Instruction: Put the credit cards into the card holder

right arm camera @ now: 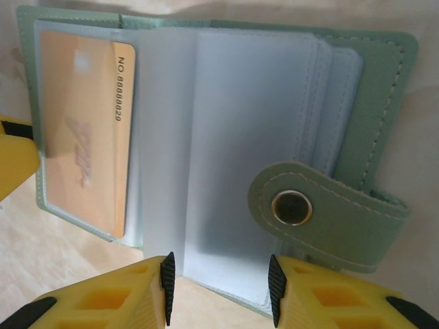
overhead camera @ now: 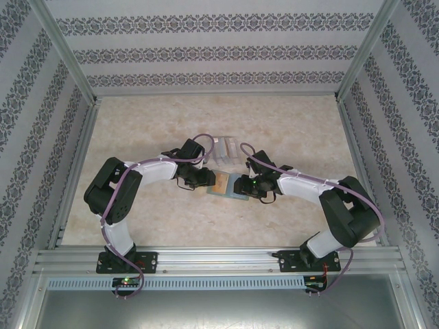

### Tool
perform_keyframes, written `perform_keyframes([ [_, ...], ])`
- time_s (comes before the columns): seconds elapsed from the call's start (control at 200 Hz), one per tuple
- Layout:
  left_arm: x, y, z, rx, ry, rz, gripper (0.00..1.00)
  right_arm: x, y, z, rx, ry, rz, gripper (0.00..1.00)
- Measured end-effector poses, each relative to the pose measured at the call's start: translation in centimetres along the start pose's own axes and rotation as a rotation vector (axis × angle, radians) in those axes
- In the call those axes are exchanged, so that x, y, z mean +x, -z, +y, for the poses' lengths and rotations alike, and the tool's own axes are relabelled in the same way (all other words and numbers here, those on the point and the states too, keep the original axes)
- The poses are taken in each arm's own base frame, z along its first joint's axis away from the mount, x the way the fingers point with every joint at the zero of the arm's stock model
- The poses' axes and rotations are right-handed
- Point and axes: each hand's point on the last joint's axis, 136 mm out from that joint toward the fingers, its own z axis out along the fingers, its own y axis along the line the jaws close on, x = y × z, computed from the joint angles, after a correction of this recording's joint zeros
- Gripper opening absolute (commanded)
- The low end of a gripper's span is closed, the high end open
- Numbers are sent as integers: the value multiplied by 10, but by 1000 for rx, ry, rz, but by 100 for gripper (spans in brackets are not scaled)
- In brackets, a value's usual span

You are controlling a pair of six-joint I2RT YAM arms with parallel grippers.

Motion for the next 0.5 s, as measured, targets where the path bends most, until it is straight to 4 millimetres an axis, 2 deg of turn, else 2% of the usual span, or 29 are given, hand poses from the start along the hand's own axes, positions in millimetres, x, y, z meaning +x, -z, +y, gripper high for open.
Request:
perform_keyframes([
  [0.5, -2, 0, -2, 11, -2, -9, 40, 0, -2, 0, -3, -13, -1, 38],
])
